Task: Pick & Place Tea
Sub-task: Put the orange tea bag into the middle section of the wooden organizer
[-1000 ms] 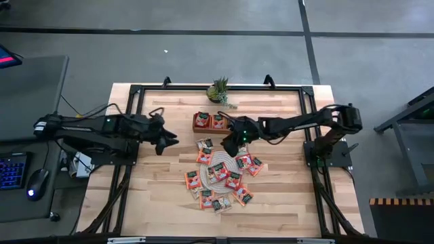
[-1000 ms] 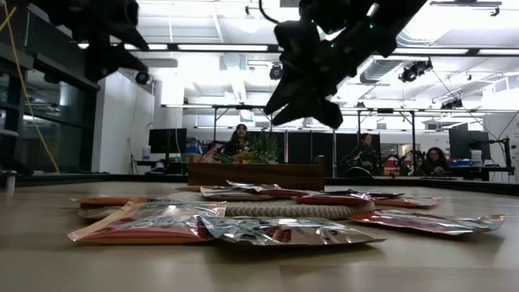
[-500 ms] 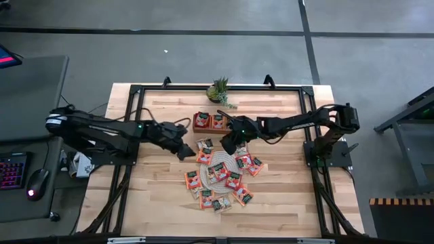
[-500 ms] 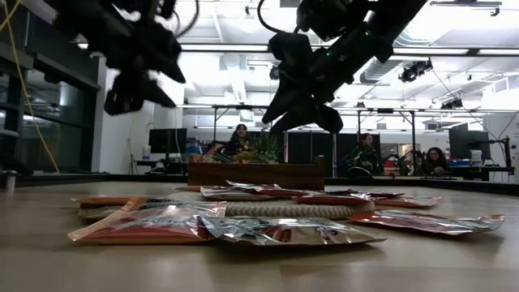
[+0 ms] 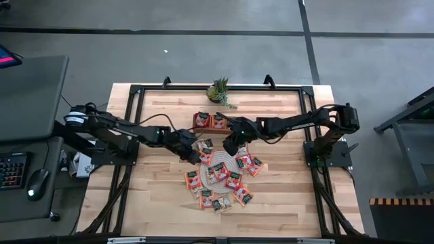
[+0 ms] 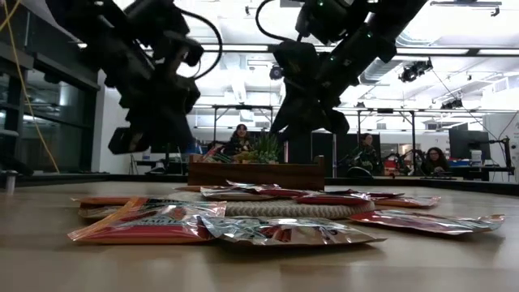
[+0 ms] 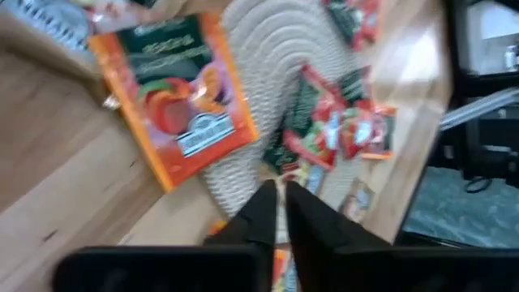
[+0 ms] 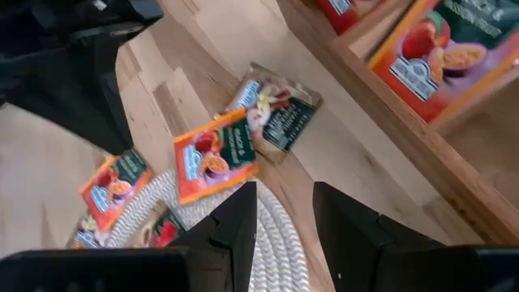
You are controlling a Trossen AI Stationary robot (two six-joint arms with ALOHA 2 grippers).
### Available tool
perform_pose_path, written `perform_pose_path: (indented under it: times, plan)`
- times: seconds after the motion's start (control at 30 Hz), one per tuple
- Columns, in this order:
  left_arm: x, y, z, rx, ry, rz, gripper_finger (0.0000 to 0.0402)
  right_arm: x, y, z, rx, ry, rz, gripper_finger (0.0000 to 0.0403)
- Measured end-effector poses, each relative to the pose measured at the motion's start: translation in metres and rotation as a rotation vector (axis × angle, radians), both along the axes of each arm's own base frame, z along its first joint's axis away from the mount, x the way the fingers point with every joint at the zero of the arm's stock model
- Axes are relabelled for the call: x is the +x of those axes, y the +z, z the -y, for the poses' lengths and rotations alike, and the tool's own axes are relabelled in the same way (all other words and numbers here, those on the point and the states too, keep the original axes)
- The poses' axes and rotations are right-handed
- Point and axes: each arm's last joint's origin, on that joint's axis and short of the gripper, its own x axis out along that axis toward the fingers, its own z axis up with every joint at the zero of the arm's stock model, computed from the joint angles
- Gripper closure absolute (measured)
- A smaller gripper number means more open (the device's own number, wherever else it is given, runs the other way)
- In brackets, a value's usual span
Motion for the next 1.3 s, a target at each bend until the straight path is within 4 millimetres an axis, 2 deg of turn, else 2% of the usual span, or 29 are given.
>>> perform_pose_path:
  times: [0.33,0.77,1.1,1.3]
  plan:
    - [0.005,-0.020,-0.002,0.050,0.048,-0.070,0.0399,-0.001,0.000,0.002,-0.026,-0.001,-0.011,0.0284]
    - [0.012,-0.046,-0.002,0.048,0.067,-0.146,0.0401,0.008,0.005,0.002,-0.012,0.006,0.100,0.0284]
    - [0.017,-0.048,-0.002,0.049,0.064,-0.110,0.0401,0.024,-0.040,-0.005,0.277,-0.018,0.041,0.0284]
    - [0.017,-0.049,-0.002,0.063,0.069,-0.103,0.0402,0.026,-0.044,-0.011,0.338,-0.030,0.038,0.0284]
